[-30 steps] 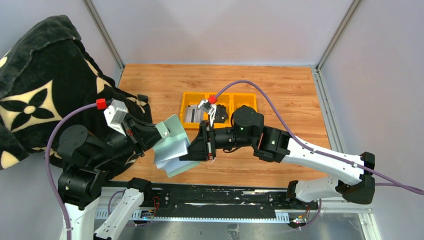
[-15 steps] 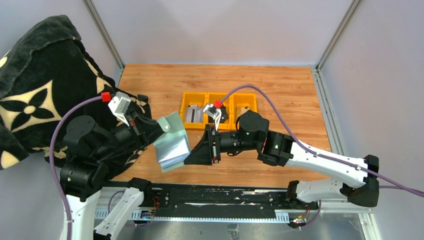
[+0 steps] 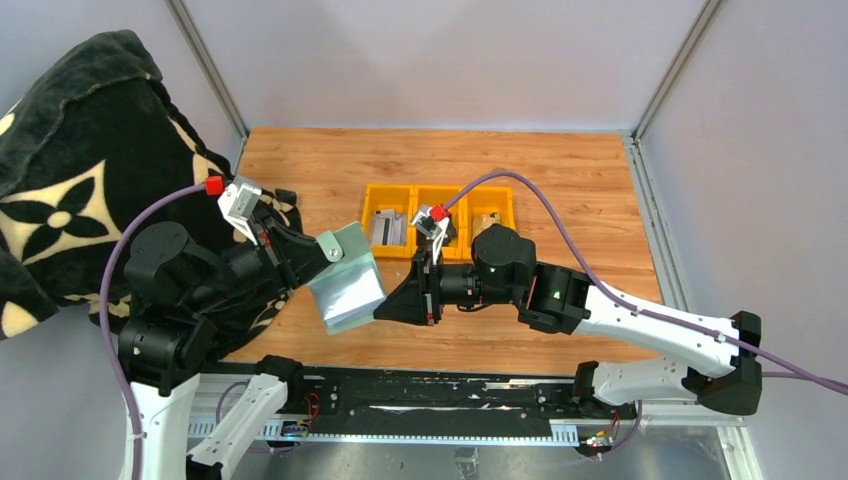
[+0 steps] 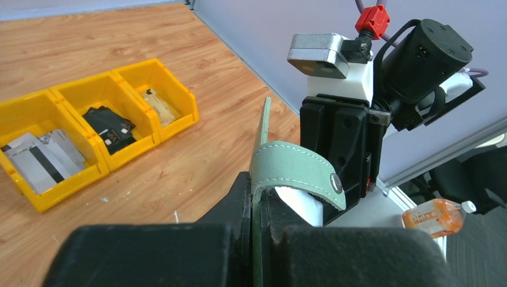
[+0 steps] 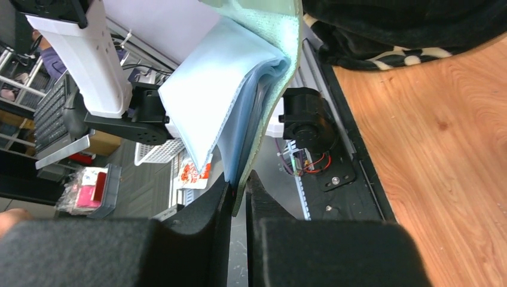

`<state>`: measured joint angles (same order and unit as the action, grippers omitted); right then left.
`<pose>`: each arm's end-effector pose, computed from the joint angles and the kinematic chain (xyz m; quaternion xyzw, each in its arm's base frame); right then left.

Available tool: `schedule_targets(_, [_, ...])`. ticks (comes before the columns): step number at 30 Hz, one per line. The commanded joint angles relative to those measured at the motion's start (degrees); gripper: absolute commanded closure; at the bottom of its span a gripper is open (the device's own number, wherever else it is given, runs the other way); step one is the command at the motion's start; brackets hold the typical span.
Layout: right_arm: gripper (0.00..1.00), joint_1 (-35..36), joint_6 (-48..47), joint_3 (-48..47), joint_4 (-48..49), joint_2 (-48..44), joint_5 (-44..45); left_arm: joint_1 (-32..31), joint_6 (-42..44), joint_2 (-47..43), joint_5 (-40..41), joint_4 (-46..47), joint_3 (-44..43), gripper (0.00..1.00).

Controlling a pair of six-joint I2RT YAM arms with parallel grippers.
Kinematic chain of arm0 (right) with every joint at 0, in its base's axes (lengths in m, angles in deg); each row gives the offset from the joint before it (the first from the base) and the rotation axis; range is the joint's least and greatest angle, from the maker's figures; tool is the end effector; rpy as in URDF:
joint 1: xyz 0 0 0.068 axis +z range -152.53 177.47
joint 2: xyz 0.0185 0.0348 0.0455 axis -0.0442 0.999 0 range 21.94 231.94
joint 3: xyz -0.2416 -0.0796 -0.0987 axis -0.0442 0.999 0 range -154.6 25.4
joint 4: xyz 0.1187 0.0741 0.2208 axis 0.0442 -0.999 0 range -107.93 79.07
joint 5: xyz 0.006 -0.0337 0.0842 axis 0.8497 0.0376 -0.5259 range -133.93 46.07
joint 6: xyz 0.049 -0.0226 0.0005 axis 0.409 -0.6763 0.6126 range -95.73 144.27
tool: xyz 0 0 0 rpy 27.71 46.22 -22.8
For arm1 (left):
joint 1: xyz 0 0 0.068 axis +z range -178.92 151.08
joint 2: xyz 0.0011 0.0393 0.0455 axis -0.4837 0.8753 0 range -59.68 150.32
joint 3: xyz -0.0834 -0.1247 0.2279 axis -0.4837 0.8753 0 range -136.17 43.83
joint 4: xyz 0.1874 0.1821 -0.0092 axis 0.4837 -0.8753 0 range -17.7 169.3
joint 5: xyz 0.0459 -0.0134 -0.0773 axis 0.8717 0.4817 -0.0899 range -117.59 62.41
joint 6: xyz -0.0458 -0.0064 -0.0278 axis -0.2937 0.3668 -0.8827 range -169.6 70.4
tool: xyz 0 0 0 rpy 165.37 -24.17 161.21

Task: Take the credit cards out of the card holder
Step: Open the card holder at the center of the board.

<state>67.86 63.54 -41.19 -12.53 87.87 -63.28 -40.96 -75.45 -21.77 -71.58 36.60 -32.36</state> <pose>0.0776 0.2528 0.4155 -0.3021 0.6453 0.6341 0.3002 0.0595 -0.0381 0.4669 0.1707 0.7061 -0.4645 0.5065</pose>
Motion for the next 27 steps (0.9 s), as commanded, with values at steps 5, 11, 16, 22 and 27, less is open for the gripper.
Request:
schedule_targets(5, [0.96, 0.3, -2.5, -2.4, 4.4, -2.1, 6.4, 0.1, -2.2, 0.3, -4.7, -0.3, 0.6, 1.0])
schedule_targets(11, [0.94, 0.3, -0.6, -0.8, 8.3, -2.5, 9.2, 0.1, -3.0, -0.5, -6.6, 0.0, 2.7, 1.0])
schedule_targets(16, [0.92, 0.3, -0.5, 0.4, 9.2, -2.7, 13.1, 0.1, -4.6, -0.6, -9.2, 1.1, 2.9, 1.0])
schedule_targets(22, [0.89, 0.4, -0.2, 0.6, 9.1, -2.1, 18.1, 0.1, -7.3, -0.6, -12.2, 2.9, 2.7, 1.0])
schedule_targets(27, [0.85, 0.4, 0.7, 0.1, 10.5, 0.0, 18.3, 0.1, -9.1, -0.5, -14.0, 4.3, 2.8, 1.0])
